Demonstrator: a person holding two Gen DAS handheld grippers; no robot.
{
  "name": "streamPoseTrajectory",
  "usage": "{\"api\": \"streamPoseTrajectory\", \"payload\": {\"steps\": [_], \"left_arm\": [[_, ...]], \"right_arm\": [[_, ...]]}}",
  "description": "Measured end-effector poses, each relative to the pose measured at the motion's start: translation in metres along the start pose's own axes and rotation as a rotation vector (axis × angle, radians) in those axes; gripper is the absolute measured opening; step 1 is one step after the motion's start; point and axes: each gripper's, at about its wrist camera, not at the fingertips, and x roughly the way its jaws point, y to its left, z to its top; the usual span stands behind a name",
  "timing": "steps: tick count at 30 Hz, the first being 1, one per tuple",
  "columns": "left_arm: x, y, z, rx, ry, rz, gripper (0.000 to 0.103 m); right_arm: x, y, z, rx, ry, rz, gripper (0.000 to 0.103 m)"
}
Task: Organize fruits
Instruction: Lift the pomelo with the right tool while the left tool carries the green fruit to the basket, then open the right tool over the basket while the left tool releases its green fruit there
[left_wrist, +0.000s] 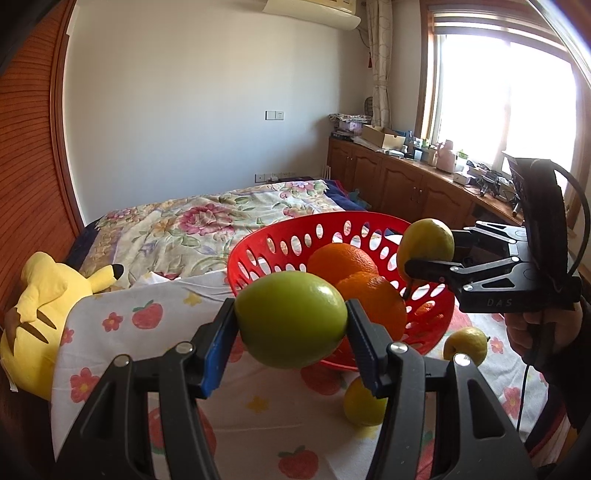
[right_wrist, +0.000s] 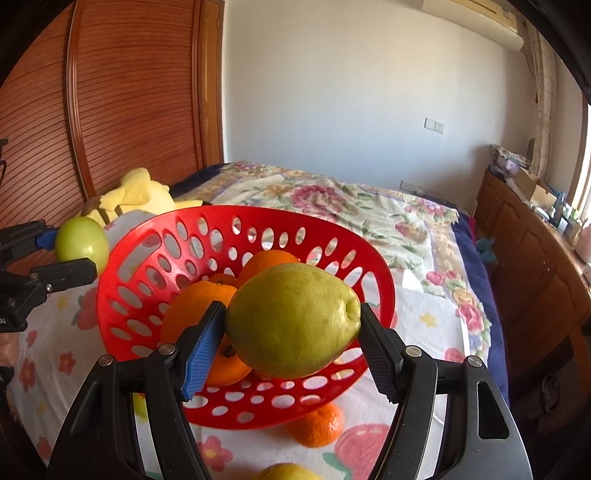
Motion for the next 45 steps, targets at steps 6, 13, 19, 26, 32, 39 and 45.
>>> {"api": "streamPoseTrajectory", "payload": {"steps": [6, 13, 19, 26, 32, 39, 45], "left_arm": [[0.005, 0.0, 0.005, 0.003, 0.003, -0.006, 0.057], [0.016, -0.007, 0.009, 0.017, 0.017, -0.012, 0.057], [0.025, -0.01, 0.008, 0.025, 0.034, -0.011, 0.057], [0.036, -0.015, 0.006, 0.041, 0.059, 0.003, 0.057], [0.042, -0.019, 0.004, 0.059, 0.067, 0.013, 0.057], [0.04, -0.018, 0.006, 0.054, 0.062, 0.023, 0.057], [0.029, -0.018, 0.003, 0.031, 0.042, 0.024, 0.057]], "right_arm": [[0.008, -0.005, -0.003, 0.011, 0.016, 0.003, 0.073], [0.007, -0.002, -0.008, -0.014, 0.003, -0.035, 0.07], [-0.002, -0.002, -0.007, -0.018, -0.019, -0.03, 0.07], [-0.006, -0.003, -0.012, 0.002, -0.034, -0.033, 0.072], [-0.01, -0.005, -0.014, 0.021, -0.047, -0.024, 0.072], [-0.012, -0.006, -0.018, 0.029, -0.042, -0.025, 0.072], [-0.022, -0.007, -0.022, 0.046, -0.048, -0.028, 0.072]]}}
